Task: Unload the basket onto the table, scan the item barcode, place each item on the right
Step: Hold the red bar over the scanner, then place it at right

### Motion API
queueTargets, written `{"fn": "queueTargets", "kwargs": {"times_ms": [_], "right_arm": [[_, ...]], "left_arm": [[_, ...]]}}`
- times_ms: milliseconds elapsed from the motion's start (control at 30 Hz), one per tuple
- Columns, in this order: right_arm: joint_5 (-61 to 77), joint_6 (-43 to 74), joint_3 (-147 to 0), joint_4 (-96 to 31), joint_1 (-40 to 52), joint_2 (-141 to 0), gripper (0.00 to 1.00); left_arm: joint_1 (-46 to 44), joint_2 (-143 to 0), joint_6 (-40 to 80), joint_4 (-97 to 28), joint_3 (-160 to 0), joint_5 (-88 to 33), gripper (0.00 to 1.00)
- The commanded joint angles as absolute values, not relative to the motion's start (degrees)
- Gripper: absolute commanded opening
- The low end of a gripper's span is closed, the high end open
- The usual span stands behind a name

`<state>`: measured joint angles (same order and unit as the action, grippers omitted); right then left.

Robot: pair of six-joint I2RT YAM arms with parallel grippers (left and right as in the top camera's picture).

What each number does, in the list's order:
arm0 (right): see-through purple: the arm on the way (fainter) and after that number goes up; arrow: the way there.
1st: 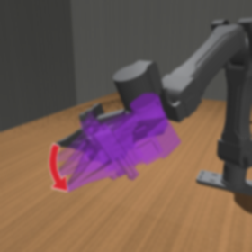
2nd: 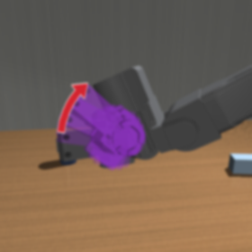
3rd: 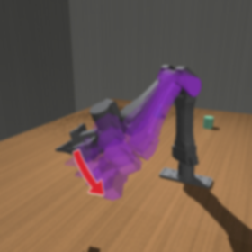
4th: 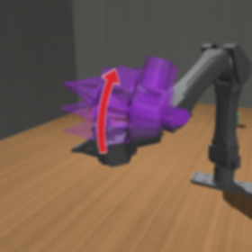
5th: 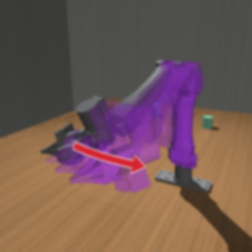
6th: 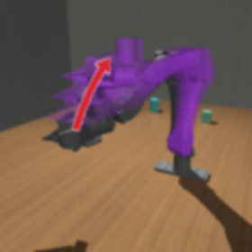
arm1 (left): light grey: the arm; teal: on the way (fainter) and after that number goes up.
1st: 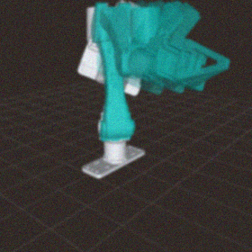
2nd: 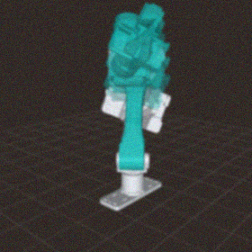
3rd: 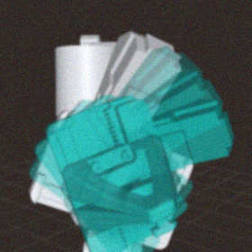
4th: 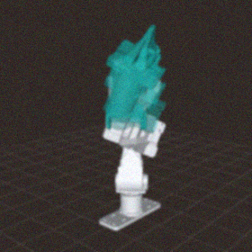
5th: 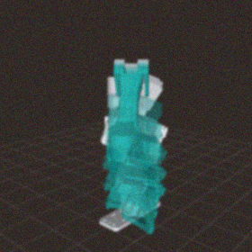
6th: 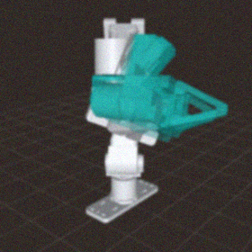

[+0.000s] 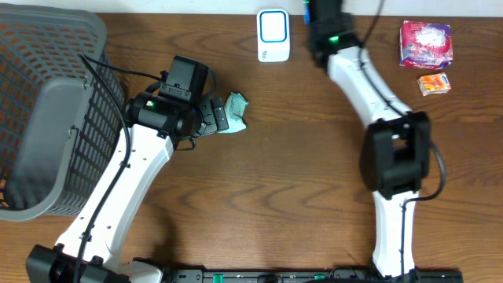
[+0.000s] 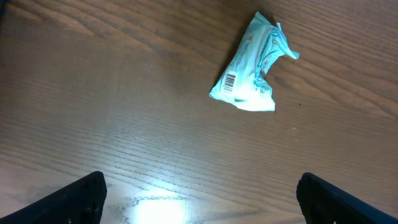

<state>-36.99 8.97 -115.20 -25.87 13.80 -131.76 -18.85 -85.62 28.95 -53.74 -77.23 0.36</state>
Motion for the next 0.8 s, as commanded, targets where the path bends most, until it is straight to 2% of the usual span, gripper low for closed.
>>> {"fn": "queueTargets", "kwargs": {"times_ms": [0,100,267,333,367,400,467,533,633,767], "right_arm": [[-44.66,14.70,-115.22,-35.66,5.21,-128.84,0.01],[-33.21,24.93,-115.22,-45.63,-3.27,-128.90,0.01],[-13.47,28.73,-114.83,-48.18,-12.67,-129.03,0.04],[-8.91,29.56,-114.78,-47.88,-15.25,-129.03,0.13],[-7.99,30.33,-114.78,-47.77,-16.03,-129.03,0.24],[-6.57,30.65,-114.78,-47.20,-16.97,-129.03,0.48],[-4.78,28.73,-114.80,-46.22,-17.61,-129.01,0.63],[-2.92,26.92,-114.80,-46.13,-17.56,-128.70,0.66],[2.72,25.61,-114.80,-46.46,-17.12,-127.52,0.64],[17.87,25.58,-114.80,-46.76,-15.09,-124.07,0.64]], "left_arm": [[-18.68,-85.84,29.67,-53.93,-77.08,0.91,0.98],[-18.68,-85.84,29.67,-53.93,-77.08,0.91,0.98],[-18.68,-85.84,29.67,-53.93,-77.08,0.91,0.98],[-18.68,-85.84,29.67,-53.93,-77.08,0.91,0.98],[-18.68,-85.84,29.67,-53.93,-77.08,0.91,0.98],[-18.68,-85.84,29.67,-53.93,-77.08,0.91,0.98],[-18.68,-85.84,29.67,-53.93,-77.08,0.91,0.98],[-18.68,-85.84,29.67,-53.93,-77.08,0.91,0.98],[-18.68,-85.84,29.67,-53.93,-77.08,0.91,0.98],[-18.68,-85.84,29.67,-53.93,-77.08,0.91,0.98]]}}
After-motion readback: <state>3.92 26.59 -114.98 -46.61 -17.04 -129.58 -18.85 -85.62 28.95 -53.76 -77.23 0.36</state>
